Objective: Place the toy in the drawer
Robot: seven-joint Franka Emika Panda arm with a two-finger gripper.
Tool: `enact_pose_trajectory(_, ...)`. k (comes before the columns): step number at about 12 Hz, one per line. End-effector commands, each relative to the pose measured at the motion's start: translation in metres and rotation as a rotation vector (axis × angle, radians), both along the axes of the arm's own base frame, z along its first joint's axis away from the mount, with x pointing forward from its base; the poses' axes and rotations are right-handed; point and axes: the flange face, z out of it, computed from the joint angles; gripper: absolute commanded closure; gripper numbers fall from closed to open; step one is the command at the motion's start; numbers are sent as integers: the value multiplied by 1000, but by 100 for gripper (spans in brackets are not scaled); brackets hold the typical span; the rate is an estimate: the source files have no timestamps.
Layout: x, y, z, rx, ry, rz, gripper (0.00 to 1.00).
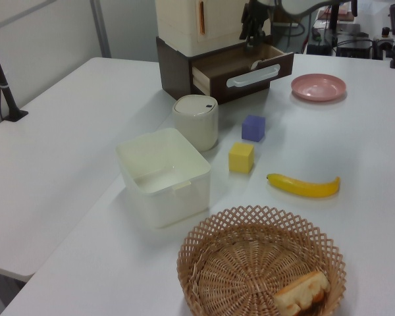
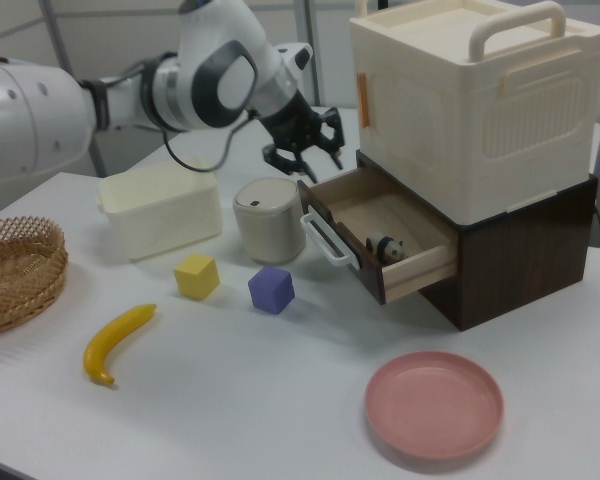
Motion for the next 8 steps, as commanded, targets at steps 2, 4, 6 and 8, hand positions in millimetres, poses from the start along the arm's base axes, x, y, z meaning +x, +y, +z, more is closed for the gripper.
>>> enact_pose_trajectory(2,-53,62,32,214,166,-337,47)
enact_pose_trajectory(4,-74,80,37,245,223,-420,31)
enact_pose_trajectory(6,-91,98,37,269,260,-448,30)
enact_pose_trajectory(8,-107,101,39,278,283,-522,0)
